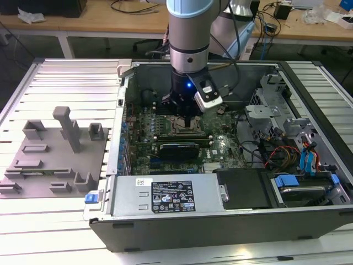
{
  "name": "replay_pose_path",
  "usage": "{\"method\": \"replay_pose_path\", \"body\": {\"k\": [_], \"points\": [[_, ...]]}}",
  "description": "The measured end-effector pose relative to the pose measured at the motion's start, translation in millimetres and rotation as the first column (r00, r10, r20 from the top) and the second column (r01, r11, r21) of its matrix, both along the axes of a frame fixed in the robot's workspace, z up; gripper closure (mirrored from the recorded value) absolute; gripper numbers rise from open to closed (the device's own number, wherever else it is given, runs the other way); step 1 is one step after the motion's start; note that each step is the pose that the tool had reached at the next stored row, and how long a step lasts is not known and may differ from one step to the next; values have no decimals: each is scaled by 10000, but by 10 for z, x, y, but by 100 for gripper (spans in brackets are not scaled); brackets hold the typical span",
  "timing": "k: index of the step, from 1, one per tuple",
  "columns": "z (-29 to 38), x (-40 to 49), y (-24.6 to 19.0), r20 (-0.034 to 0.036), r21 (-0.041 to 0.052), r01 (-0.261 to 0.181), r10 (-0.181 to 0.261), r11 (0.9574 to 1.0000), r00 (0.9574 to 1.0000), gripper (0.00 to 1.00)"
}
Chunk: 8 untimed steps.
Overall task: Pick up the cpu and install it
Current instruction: 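Install the second cpu locking lever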
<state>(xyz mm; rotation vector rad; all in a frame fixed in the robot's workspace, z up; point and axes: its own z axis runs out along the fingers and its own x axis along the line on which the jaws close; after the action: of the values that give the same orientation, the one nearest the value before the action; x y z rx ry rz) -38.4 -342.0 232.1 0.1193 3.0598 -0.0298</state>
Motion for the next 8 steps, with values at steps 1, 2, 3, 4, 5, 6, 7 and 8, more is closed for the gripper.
{"method": "replay_pose_path", "body": {"k": [1, 2, 3, 4, 5, 6, 7, 8], "points": [[1, 0, -31, -3, -3, -54, 54, 10000, 10000, 89], [0, 0, -43, -4, -2, -77, 77, 10000, 10000, 89], [0, 0, -56, -5, -2, -98, 98, 10000, 10000, 89], [0, 0, -72, -5, -1, -118, 118, 9999, 9999, 89], [0, 0, -87, -5, -2, -134, 134, 9999, 9999, 89], [0, 0, -108, -4, 0, -190, 190, 9998, 9998, 89], [0, 0, -117, -5, -2, -312, 312, 9995, 9995, 89], [0, -1, -119, -5, -1, -410, 410, 9992, 9992, 89]]}}
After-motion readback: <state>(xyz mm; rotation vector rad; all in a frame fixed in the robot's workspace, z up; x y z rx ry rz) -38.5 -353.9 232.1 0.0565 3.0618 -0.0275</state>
